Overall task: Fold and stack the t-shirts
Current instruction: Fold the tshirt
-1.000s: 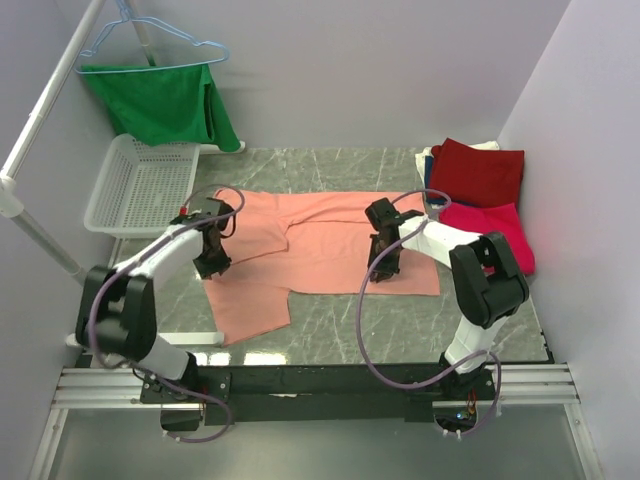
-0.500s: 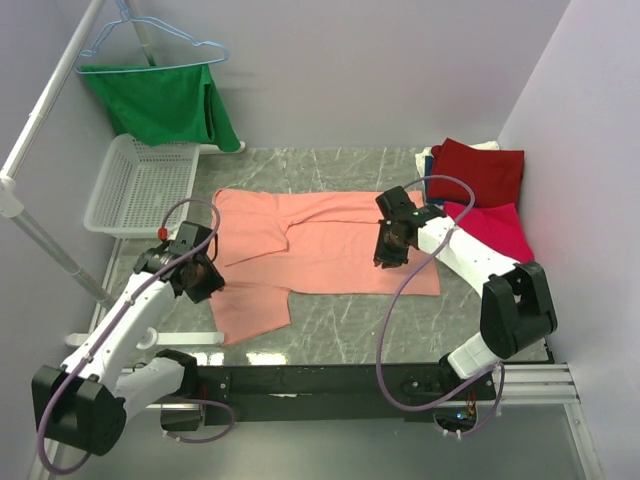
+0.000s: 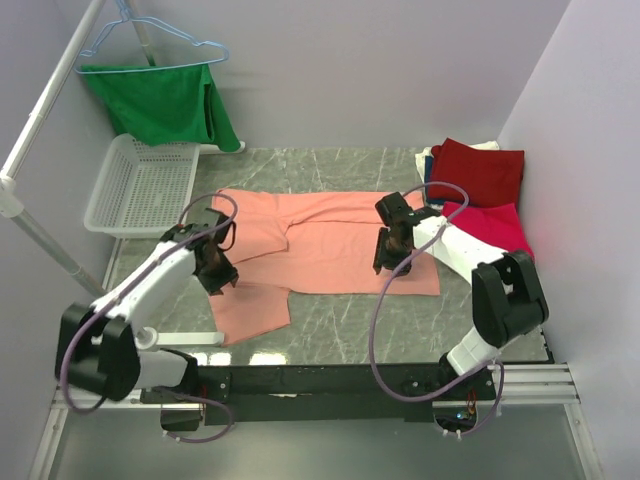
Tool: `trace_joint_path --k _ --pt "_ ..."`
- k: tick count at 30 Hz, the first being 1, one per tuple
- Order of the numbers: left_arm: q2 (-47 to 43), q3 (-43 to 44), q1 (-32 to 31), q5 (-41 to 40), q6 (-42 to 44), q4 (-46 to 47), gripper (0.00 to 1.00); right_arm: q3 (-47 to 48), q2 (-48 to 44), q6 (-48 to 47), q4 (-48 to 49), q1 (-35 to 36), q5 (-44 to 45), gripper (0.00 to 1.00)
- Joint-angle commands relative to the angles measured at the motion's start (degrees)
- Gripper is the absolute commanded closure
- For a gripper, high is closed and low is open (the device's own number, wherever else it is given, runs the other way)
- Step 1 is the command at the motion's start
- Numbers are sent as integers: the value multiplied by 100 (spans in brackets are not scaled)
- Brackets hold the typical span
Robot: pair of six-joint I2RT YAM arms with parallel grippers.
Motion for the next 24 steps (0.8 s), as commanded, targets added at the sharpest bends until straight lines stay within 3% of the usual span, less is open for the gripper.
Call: trace_joint_path --k 1,17,24 --pt "833 668 -135 -258 -108 563 61 156 441 -76 129 -181 106 48" --pt "3109 1241 -180 -469 235 985 61 895 1708 -40 -64 -401 -211 46" --pt "3787 1977 -154 -513 498 836 62 1482 2252 -58 -284 -524 -211 47"
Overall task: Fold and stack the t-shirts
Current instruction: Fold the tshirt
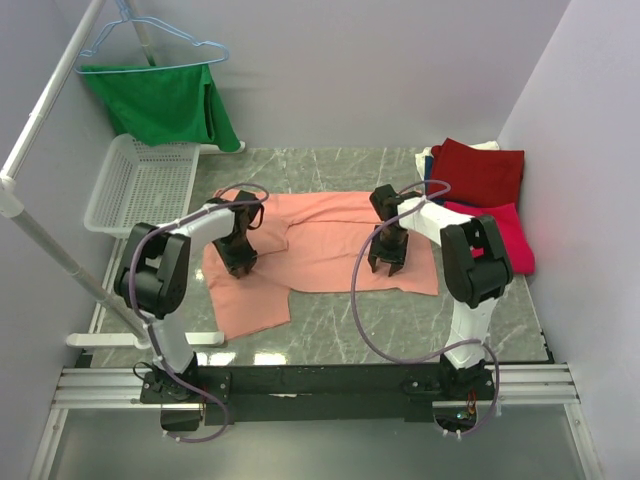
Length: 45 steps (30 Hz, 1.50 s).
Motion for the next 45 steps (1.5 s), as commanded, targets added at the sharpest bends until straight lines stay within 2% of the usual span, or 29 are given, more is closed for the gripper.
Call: trace_joint_path --k 1,11,21,25,29,38,45 --pt "592 473 2 -172 238 213 61 476 443 -8 33 -166 93 47" --pt "1374 1458 318 -146 607 81 62 2119 1427 -131 -494 -280 -21 47" --pt "1910 2398 590 -49 950 116 62 2849 2122 -245 -652 -368 66 48" --pt "2017 2724 590 3 1073 11 63 2824 2070 -262 -653 -421 67 48" --pt "1630 2382 582 -5 1074 125 62 2246 1701 -236 -460 -412 67 48" --pt "602 713 573 -31 968 477 62 944 831 -131 -2 -263 -30 49" --pt "110 246 520 -137 959 485 62 328 453 -17 156 -35 -118 50"
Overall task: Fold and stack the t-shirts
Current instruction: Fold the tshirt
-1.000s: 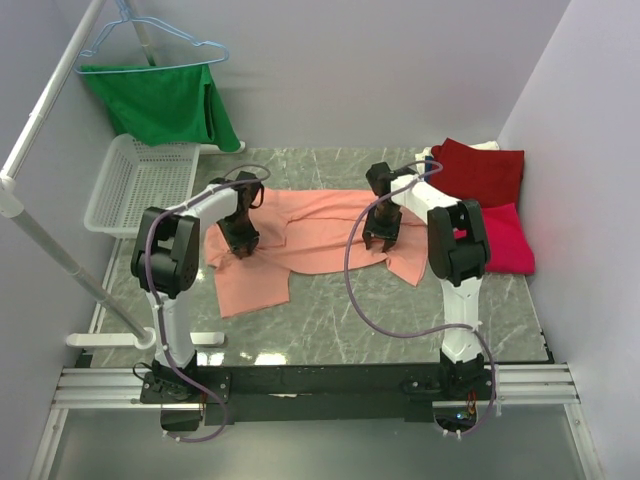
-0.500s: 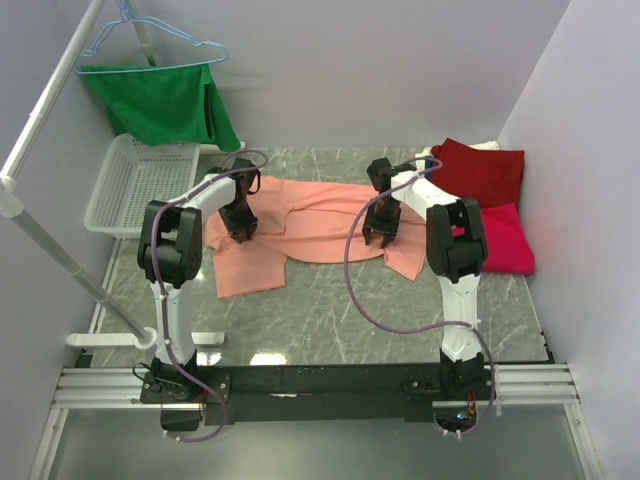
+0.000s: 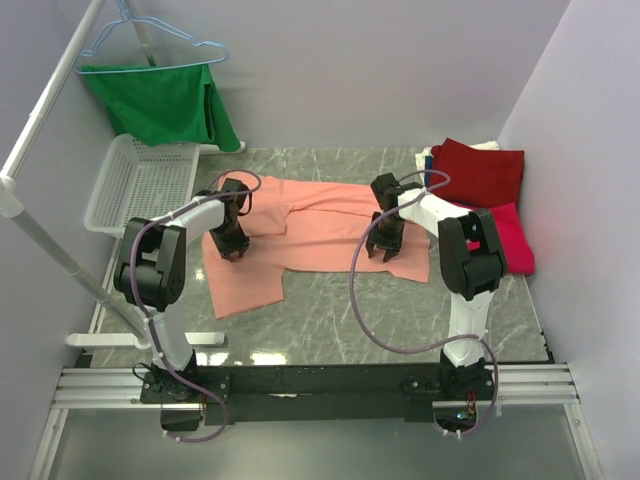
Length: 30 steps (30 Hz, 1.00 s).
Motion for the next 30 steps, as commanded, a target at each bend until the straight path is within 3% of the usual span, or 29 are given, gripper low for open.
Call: trace_joint_path --k 1,18,30 --pt "-367 -292 -46 -170 -33 -116 62 -557 -103 108 1 191 44 50" --pt "-1808 -837 -274 -407 -305 -660 61 -1217 -964 284 -25 323 123 53" --pt "-3311 -2480 -362 -74 -1158 -1082 61 -1648 -1729 346 141 358 -27 53"
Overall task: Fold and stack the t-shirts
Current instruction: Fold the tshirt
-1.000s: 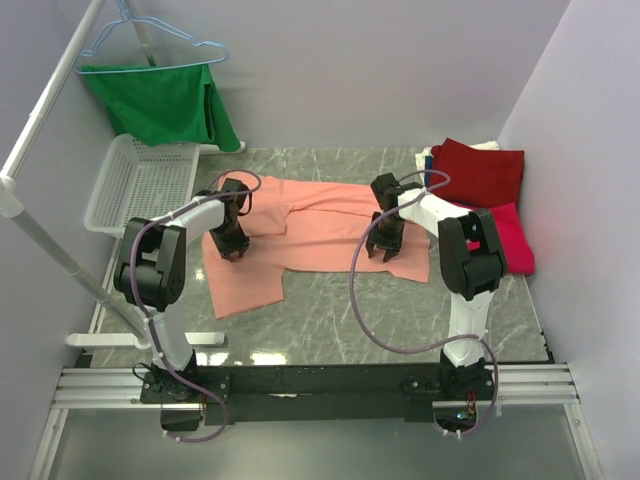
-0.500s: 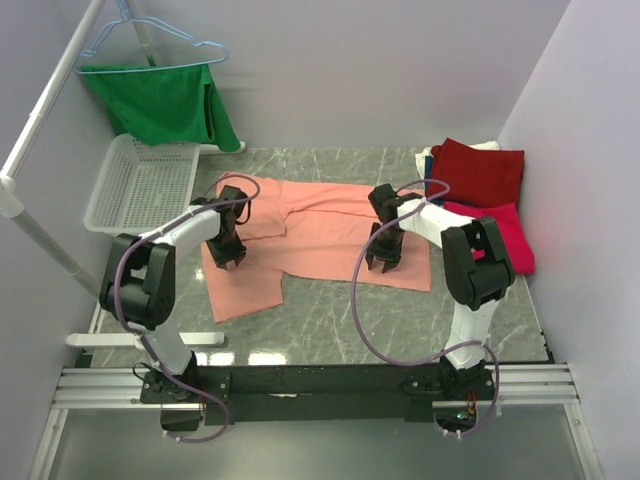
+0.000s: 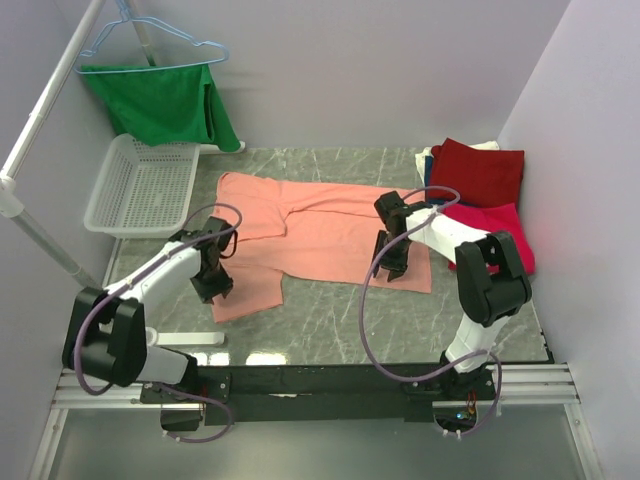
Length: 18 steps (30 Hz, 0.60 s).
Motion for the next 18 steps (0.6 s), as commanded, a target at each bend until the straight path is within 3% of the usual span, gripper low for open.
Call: trace_joint_path --k 1,5,18 --pt "-597 -343 -67 169 -461 -267 60 -122 -428 42 58 70 -16 53" --pt "-774 -537 -111 301 -698 -250 60 -245 -473 33 120 70 -59 53" --pt "-159 -792 -261 134 -997 -110 61 -395 -710 -2 129 78 -42 54"
